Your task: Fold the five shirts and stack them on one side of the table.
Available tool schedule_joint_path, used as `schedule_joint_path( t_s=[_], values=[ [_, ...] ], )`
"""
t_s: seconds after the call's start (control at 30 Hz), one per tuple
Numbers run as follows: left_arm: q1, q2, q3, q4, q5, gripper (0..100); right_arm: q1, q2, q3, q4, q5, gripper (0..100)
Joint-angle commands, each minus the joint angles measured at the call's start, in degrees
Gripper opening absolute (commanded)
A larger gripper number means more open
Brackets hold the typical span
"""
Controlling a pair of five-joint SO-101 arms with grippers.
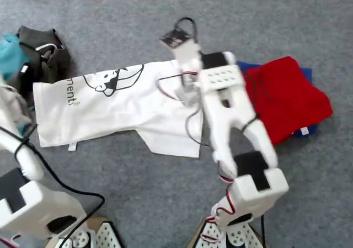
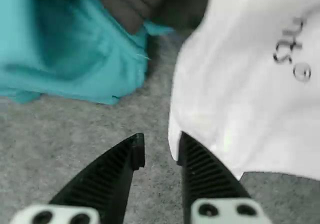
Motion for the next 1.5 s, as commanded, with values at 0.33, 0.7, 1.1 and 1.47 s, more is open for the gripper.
schedule_joint_path(
  t_s=[0.33,0.7,1.1,1.47],
  values=[
    [3.6,-0.5,9.0,-17.0,17.7,3,-9.3,28.6,-27.2,4.6,-11.4,1.5],
    [3.1,-0.8,18.0,-24.0,17.6,3,-9.8,28.2,-25.0,13.1,-11.1,1.5],
    [3.1,-0.5,18.1,-23.9,16.3,3,-13.3,12.6,-6.1,8.8,-11.1,1.5],
    [3.1,-0.5,18.1,-23.7,15.6,3,-9.7,-4.0,16.2,-13.3,-11.1,3.3]
  ],
)
